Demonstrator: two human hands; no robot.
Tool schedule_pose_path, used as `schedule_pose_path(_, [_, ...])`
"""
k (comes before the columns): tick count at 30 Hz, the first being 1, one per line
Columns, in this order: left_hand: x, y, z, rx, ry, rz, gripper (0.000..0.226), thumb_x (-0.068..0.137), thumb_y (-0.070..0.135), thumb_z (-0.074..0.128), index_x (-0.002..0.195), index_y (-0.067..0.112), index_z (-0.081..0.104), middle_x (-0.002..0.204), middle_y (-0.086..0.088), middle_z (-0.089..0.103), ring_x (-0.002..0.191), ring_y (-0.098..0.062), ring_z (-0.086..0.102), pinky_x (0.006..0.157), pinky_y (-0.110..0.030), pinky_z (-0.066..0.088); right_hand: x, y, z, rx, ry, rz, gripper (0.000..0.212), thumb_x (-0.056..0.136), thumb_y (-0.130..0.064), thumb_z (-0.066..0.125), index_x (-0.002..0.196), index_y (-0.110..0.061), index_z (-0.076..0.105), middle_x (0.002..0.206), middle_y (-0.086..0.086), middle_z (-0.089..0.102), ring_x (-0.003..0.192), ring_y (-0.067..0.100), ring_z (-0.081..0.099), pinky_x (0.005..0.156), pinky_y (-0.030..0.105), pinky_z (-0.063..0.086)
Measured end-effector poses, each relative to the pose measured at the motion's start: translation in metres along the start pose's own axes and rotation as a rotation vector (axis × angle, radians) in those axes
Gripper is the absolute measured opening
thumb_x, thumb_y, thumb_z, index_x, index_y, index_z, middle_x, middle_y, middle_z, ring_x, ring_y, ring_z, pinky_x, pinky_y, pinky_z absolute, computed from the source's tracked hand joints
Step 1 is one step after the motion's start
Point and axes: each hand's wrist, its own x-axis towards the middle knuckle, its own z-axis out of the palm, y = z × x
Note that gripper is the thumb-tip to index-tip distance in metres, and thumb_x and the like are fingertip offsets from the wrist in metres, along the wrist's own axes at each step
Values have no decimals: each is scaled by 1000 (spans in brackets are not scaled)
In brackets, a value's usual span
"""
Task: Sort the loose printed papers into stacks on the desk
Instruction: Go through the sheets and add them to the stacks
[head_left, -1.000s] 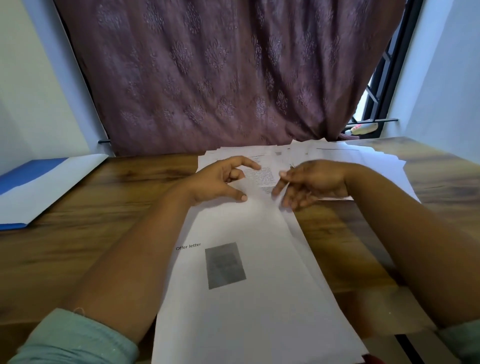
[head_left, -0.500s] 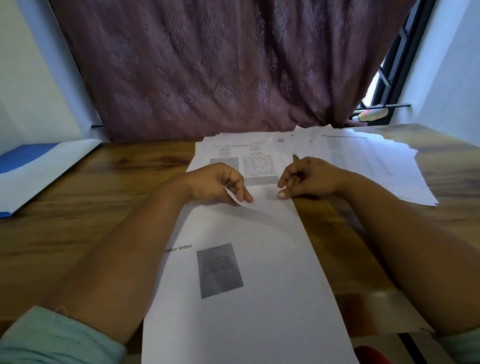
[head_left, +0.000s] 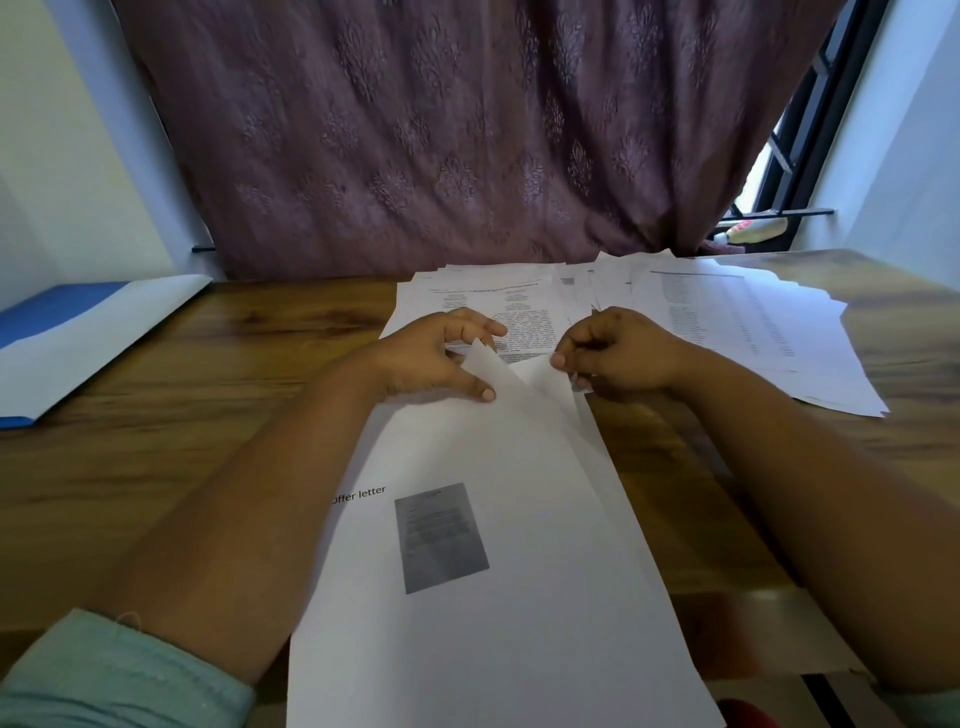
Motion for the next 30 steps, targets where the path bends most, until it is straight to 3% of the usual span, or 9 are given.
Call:
schedule_pose_path(2, [-2, 1, -2, -38, -41, 12, 25, 68, -1, 85, 77, 17, 71, 112, 4, 67, 102, -7, 61, 91, -22, 49, -4, -7, -2, 279, 4, 13, 20, 98, -20, 56, 91, -7, 70, 68, -7, 70, 56, 3, 63, 57, 15, 48])
schedule_pose_path(4, [-6, 2, -4, -70, -98, 12, 29, 68, -8, 82, 71, 13, 63, 88, -10, 63, 83, -19, 58, 83, -33, 48, -1, -5, -3, 448, 56, 48, 31, 102, -27, 46, 96, -8, 70, 82, 1, 74, 68, 10, 68, 64, 19, 55])
schedule_pose_path(7, [-6, 0, -6, -71, -123, 13, 46, 65, -7, 82, 63, 21, 46, 80, -11, 46, 79, -23, 43, 74, -35, 40, 12, 13, -6, 81, 233, 41, 29, 103, -27, 43, 100, -14, 69, 92, 2, 70, 74, 11, 66, 74, 21, 57])
schedule_pose_path(10, [-4, -4, -8, -77, -154, 20, 56, 69, -15, 76, 60, 24, 37, 94, -14, 51, 92, -23, 49, 82, -37, 45, 14, 23, -3, -176, 190, 88, 21, 98, -29, 54, 104, -15, 70, 97, -2, 65, 76, 9, 59, 63, 12, 46])
schedule_pose_path(13, [-4, -7, -9, -97, -178, 19, 55, 69, -13, 76, 57, 25, 38, 102, -15, 51, 98, -25, 49, 86, -40, 45, 12, 21, 4, -179, 94, 121, 19, 89, -33, 68, 101, -19, 70, 94, -8, 62, 80, 9, 56, 63, 11, 38])
schedule_pose_path(19, [-3, -8, -8, -69, -139, -1, 60, 70, -20, 73, 54, 26, 39, 91, -16, 51, 90, -24, 49, 71, -22, 47, 13, 16, 13, -134, 171, 75, 20, 77, -23, 81, 93, -17, 70, 77, -3, 65, 66, 9, 61, 61, 13, 42])
schedule_pose_path(23, [-5, -5, -9, -69, -103, -14, 59, 69, -20, 73, 58, 24, 35, 81, -11, 47, 82, -21, 45, 68, -25, 43, 12, 13, 8, -99, 204, 1, 25, 80, -23, 79, 99, -22, 64, 63, -6, 69, 55, 3, 64, 67, 18, 47])
schedule_pose_path(26, [-6, -4, -9, -57, -123, -19, 53, 66, -8, 79, 56, 24, 38, 82, -13, 47, 82, -23, 43, 75, -34, 39, 10, 10, 8, -106, 219, -28, 26, 81, -24, 78, 101, -21, 61, 68, -4, 69, 62, 9, 65, 70, 19, 49])
schedule_pose_path(30, [-8, -3, -10, -37, -122, -12, 46, 60, 10, 83, 58, 24, 39, 81, -12, 45, 81, -25, 38, 75, -37, 32, 9, 7, 7, -159, 233, -68, 12, 85, -27, 74, 89, -24, 63, 73, -6, 66, 70, 13, 63, 65, 18, 44])
